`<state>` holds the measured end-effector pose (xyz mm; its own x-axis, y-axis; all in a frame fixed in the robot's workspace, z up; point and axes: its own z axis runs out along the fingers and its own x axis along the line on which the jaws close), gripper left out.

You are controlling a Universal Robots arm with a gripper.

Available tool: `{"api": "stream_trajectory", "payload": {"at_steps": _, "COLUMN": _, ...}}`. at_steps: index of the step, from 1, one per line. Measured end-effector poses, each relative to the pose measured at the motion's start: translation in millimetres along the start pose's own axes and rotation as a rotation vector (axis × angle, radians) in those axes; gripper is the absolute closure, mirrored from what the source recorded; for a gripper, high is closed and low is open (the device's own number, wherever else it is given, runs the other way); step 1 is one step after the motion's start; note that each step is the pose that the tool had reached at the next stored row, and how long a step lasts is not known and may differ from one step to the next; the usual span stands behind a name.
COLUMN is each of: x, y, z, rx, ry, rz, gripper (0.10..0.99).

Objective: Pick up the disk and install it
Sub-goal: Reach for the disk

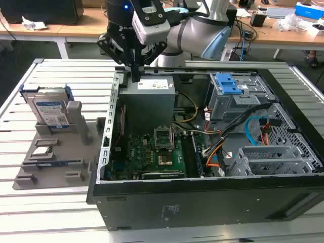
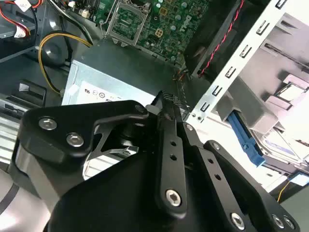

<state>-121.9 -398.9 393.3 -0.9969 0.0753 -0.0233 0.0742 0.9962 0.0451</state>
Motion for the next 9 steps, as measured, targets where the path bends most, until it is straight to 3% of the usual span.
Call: {"api": "stream_trajectory", "payload": {"at_steps": 9, "x": 10.3, "y": -0.8, "z": -0.3, "rx": 0.000, "ry": -0.0001, "rz": 0.000, "gripper": 0.980}}
